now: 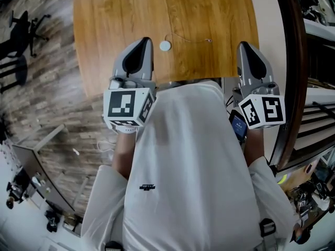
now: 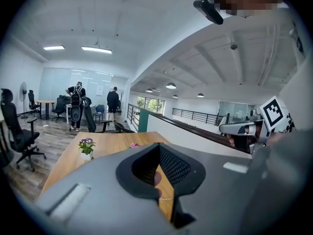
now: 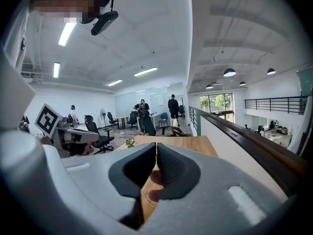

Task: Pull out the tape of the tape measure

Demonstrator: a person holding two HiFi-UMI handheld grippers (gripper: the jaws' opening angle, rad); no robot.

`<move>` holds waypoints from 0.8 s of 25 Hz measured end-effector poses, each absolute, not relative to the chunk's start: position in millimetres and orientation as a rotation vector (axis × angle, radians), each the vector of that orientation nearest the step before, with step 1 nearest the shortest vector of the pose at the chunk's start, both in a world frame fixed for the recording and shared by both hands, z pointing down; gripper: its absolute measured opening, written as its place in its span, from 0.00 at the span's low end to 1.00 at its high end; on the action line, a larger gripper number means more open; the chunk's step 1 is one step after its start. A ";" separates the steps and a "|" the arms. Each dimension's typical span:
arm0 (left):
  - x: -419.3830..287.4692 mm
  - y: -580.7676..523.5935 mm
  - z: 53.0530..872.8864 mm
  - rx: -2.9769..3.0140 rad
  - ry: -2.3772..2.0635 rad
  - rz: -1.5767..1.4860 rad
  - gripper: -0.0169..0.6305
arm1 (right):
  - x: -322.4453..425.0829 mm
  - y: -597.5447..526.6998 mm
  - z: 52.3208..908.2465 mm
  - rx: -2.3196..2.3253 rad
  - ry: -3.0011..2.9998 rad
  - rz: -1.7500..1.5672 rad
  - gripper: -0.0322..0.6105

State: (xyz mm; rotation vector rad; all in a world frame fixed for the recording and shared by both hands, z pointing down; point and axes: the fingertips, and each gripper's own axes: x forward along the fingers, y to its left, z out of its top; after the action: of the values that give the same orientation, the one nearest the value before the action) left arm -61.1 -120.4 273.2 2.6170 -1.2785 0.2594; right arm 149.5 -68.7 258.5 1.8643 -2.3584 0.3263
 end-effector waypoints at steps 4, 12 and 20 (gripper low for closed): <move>-59.9 -116.7 268.7 2.633 -1.278 0.249 0.05 | 147.6 -67.3 258.2 1.865 -2.372 0.325 0.05; -53.6 -111.7 267.5 2.646 -1.259 0.251 0.05 | 152.6 -63.1 257.3 1.875 -2.349 0.308 0.05; -45.1 -102.7 270.6 2.655 -1.229 0.259 0.05 | 155.2 -53.1 255.3 1.889 -2.347 0.313 0.05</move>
State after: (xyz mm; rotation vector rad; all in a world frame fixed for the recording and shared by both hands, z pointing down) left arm -45.1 -102.7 270.6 2.6545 -1.2289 0.2586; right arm 155.2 -53.1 255.3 1.8888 -2.3472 0.3132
